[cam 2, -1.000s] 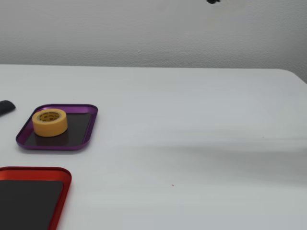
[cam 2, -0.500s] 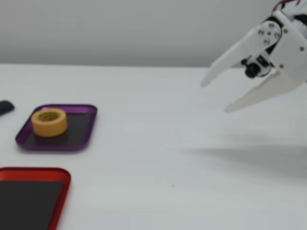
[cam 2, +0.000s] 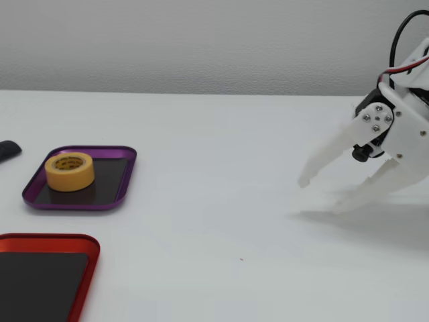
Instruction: Grasp a tape and put it in the right purple dish.
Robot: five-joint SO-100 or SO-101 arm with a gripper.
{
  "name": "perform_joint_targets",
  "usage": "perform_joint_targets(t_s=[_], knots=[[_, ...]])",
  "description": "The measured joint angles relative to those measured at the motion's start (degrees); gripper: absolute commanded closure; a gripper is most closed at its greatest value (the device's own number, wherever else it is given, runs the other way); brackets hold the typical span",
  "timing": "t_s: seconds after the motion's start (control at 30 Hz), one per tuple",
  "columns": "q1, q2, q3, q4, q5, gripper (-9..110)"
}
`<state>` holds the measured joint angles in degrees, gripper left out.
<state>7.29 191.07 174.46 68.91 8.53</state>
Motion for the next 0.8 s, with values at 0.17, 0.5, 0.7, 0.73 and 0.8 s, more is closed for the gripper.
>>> perform_joint_targets(t_s=[0.17,0.5,0.7,0.73,0.8], knots=[[-0.88,0.00,0.00,1.23,-0.70,102],[-0.88,0.00,0.00,3.16,-8.88,102],[-0.79,0.00,0.00,3.16,-8.88,102],[-0.79,0.00,0.00,3.16,-8.88,102],[-0.79,0.00,0.00,3.16,-9.40,102]])
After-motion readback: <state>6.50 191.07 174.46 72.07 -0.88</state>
